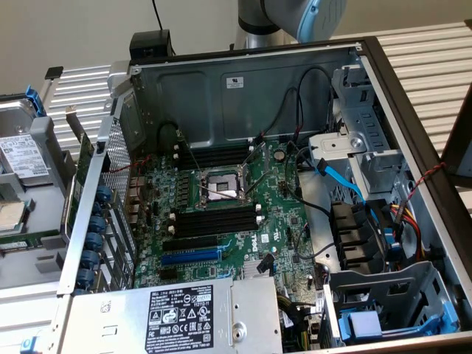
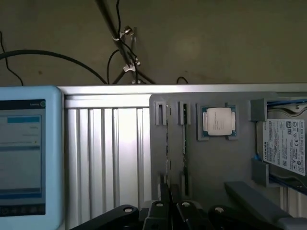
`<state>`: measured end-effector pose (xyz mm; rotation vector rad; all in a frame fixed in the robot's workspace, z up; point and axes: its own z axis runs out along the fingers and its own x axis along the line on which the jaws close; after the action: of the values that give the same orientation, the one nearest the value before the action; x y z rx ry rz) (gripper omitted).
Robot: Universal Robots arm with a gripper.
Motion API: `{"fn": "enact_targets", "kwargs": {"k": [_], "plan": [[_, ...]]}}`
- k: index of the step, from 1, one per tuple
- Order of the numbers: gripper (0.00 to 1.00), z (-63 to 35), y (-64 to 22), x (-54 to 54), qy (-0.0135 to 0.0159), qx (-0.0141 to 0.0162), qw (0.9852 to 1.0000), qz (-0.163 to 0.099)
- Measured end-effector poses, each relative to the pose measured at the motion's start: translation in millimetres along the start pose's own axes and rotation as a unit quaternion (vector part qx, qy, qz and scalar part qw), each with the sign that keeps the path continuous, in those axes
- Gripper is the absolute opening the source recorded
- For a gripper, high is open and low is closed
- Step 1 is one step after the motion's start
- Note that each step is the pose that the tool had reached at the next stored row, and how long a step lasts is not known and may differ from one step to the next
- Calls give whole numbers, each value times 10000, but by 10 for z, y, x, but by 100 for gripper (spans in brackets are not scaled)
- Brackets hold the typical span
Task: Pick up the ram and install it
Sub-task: 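Pick up the ram and move it above insertion slot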
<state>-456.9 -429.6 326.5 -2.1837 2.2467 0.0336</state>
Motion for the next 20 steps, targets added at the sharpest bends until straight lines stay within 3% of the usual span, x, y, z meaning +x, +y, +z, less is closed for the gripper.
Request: {"fn": "enact_targets", "kwargs": {"k": [9,15,20], "plan": [[13,-342,-3,-4,16,-43,10000,0],[13,-450,-137,21,24,-185,9998,2],[13,-535,-249,29,47,-257,9997,-3]]}}
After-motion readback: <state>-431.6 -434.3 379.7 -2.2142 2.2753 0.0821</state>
